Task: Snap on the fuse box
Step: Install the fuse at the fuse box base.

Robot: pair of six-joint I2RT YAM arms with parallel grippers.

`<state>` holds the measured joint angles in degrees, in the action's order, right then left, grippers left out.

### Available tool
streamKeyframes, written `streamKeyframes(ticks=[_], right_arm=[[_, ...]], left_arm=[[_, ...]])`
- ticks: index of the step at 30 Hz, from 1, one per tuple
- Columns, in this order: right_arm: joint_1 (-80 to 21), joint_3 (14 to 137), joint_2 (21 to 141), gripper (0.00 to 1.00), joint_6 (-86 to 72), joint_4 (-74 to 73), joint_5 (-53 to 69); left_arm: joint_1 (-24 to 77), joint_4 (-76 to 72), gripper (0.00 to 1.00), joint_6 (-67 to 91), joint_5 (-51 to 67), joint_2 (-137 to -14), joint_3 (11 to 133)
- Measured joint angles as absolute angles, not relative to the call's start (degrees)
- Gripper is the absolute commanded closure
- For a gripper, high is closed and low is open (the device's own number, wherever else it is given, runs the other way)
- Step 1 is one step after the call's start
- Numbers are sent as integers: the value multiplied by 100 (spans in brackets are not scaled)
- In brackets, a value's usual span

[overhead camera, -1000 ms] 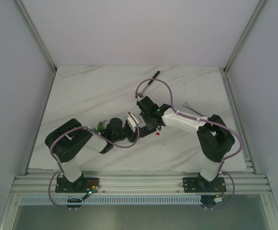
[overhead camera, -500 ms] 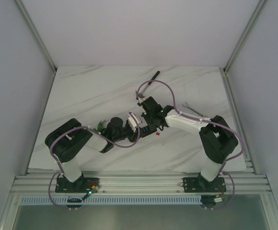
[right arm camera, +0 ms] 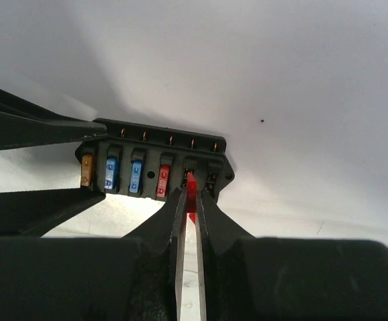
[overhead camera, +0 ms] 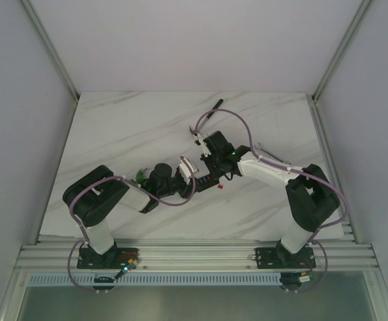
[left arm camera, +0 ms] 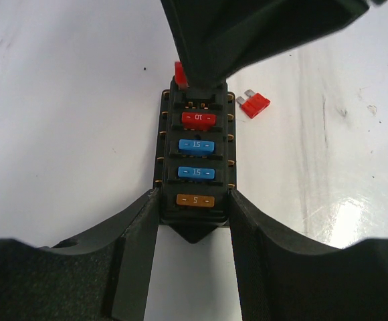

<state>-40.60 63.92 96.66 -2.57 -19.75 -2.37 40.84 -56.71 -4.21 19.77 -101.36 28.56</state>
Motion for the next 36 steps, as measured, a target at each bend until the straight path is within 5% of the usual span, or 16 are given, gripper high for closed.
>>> streamKeyframes(ticks=[36], right_arm=[[-3903, 6187, 9640, 100, -148, -1914, 200]], left_arm=[[4082, -5640, 46, -419, 2080, -10136, 2867]])
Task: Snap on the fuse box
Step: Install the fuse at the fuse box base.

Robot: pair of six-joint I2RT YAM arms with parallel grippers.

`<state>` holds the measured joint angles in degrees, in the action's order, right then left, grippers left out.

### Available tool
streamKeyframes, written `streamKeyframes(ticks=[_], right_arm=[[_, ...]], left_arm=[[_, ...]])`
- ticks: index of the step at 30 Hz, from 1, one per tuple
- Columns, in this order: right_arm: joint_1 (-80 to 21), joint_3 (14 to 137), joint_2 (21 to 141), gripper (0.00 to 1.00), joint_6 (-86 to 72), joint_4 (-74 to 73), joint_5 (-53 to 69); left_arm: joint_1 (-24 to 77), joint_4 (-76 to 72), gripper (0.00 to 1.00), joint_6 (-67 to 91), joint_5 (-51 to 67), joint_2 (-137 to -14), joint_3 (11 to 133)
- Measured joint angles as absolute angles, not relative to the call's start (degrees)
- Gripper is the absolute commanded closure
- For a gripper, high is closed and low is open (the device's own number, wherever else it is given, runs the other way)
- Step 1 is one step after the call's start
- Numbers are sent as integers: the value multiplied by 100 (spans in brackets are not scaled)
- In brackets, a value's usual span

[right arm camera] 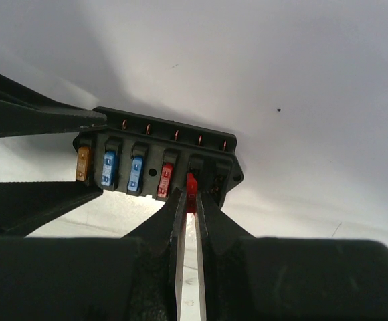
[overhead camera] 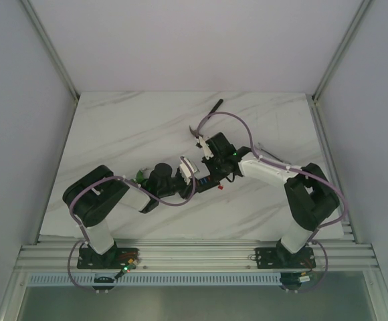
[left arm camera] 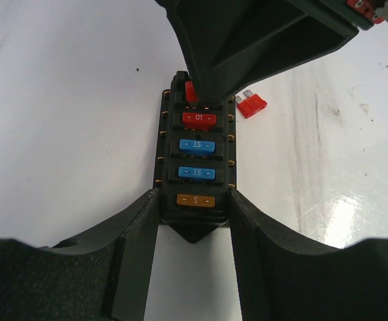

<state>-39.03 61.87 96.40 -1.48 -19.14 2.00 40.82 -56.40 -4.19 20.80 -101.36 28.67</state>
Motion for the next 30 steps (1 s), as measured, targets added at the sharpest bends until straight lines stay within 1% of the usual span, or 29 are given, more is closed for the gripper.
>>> streamKeyframes(ticks=[30], right_arm=[[-4073, 6296, 9723, 100, -648, -2003, -349]], left_arm=[[4060, -5640, 46, -412, 2082, -10136, 2867]])
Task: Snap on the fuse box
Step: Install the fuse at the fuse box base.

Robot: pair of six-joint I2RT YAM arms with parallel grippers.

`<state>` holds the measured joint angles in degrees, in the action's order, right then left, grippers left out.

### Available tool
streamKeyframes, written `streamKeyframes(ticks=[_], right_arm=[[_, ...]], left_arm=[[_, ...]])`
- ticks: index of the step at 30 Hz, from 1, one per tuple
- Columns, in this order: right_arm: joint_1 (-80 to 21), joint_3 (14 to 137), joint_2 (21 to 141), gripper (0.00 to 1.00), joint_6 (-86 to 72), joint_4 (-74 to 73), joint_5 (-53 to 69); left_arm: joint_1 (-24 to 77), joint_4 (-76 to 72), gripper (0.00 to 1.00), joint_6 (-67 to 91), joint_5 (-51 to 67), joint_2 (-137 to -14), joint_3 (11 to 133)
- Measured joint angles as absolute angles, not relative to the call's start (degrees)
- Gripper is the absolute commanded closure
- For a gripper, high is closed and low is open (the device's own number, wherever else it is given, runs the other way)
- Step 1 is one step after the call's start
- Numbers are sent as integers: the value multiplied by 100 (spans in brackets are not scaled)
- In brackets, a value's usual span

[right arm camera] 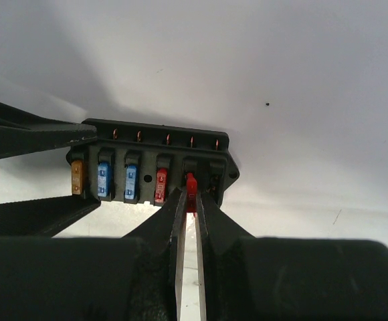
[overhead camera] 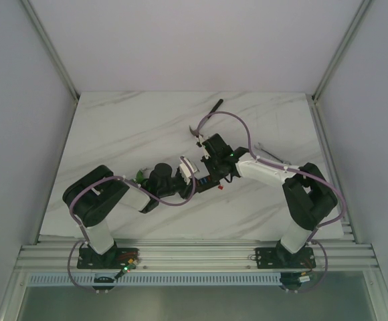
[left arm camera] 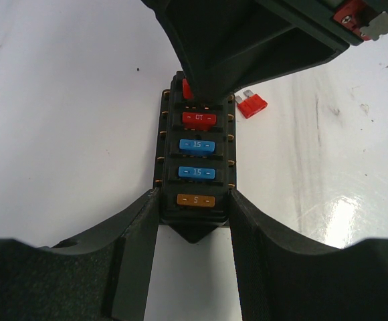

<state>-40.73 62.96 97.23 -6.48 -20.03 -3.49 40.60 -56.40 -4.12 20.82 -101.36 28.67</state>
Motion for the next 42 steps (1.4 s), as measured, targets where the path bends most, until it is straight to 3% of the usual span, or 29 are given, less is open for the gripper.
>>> streamKeyframes(ticks=[35, 42], right_arm=[[-4294, 6724, 10077, 100, -814, -2364, -735], [-4348, 6757, 10101, 86, -814, -2401, -821]], left_arm=[[4034, -5636, 46, -392, 2073, -10136, 2869], [4029, -5636, 46, -392, 2071, -10136, 2869]])
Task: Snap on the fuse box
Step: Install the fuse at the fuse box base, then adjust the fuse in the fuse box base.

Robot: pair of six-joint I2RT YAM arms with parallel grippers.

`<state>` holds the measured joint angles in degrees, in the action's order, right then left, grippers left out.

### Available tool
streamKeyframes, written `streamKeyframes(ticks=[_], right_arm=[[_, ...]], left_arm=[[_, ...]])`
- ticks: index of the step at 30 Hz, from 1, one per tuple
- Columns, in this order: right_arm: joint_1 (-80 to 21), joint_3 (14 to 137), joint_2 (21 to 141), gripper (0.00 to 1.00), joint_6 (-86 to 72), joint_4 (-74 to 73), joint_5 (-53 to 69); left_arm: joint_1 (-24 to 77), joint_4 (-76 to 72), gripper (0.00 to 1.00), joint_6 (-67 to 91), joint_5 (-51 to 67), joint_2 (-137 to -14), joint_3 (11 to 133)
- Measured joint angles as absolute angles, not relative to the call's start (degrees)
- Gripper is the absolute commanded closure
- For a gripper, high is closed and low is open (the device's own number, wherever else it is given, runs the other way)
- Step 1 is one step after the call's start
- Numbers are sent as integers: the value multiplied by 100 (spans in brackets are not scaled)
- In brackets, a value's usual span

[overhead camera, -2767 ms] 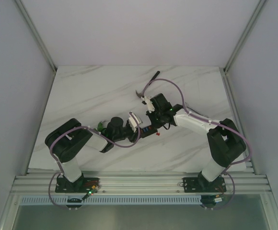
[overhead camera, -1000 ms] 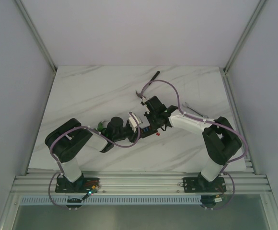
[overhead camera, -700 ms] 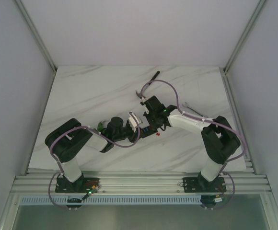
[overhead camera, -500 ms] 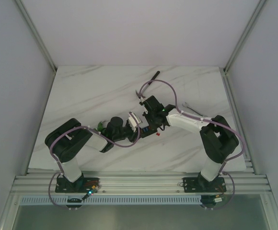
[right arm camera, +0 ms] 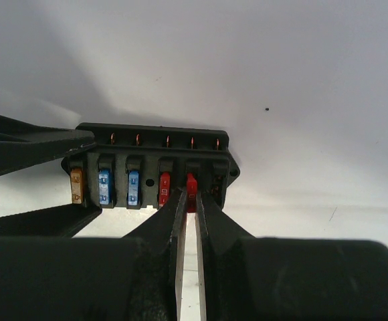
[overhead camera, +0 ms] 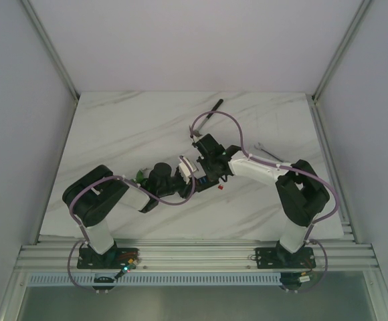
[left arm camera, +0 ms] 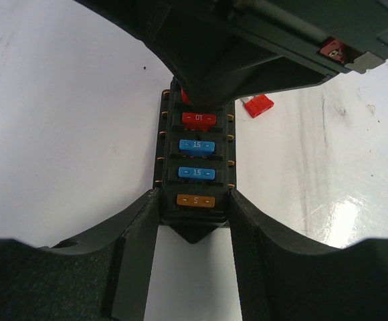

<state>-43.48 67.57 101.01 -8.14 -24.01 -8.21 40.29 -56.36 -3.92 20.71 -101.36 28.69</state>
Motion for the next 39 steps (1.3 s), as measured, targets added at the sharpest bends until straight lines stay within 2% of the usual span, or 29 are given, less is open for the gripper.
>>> streamKeyframes(ticks=[3, 11, 39], right_arm=[[-4348, 6766, 10099, 80, -814, -2410, -821], [-4351, 6768, 10099, 72, -836, -2425, -797], [-4351, 6801, 10044, 75, -923, -2523, -773]], left_arm=[[4029, -5636, 46, -392, 2069, -10136, 2869], [4029, -5634, 46, -395, 2071, -10136, 2871], [4029, -5610, 46, -395, 2073, -10136, 2886]])
